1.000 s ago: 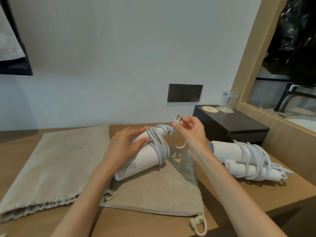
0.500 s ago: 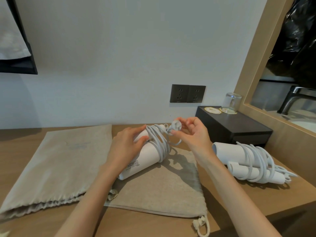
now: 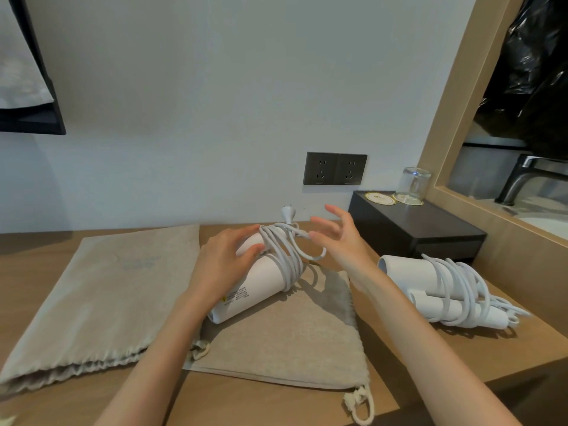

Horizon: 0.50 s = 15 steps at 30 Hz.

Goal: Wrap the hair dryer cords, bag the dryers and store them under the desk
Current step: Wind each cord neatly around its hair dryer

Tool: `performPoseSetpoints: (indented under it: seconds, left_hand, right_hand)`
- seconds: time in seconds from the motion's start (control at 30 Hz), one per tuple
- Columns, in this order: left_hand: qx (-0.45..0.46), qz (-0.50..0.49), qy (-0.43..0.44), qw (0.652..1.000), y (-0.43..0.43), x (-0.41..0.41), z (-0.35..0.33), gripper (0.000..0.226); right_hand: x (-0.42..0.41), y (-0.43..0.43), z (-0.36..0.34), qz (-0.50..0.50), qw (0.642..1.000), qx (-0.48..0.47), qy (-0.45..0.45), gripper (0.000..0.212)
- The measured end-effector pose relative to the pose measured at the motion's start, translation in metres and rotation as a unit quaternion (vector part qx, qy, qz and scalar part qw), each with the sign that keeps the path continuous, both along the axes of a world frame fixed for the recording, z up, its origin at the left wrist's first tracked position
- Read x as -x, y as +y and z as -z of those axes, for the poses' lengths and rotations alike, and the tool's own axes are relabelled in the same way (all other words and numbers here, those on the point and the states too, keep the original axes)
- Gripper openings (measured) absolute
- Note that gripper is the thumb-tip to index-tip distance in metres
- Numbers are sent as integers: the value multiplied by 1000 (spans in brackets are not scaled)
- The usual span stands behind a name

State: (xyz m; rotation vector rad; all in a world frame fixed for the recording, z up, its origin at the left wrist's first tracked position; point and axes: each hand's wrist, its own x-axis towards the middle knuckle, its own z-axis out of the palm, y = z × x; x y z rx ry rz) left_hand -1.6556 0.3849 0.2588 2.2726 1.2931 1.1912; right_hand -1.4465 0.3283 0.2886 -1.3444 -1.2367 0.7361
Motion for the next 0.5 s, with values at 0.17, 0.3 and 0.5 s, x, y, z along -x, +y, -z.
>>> performPoseSetpoints:
  seconds: [0.17,0.3,0.5]
  left_hand:
    - [1,-2,0,1000,-2,0,-1,39]
    - [31,22,5,999,-2,4,-5,38]
    - [117,-58,12,991,3,14,-5,47]
  right_hand:
    - [3,0,13,0,999,24,-36,46]
    - [7,-2,14,-35,994,46,-92,60]
    - [22,14,14,-18,969,94,-227,95]
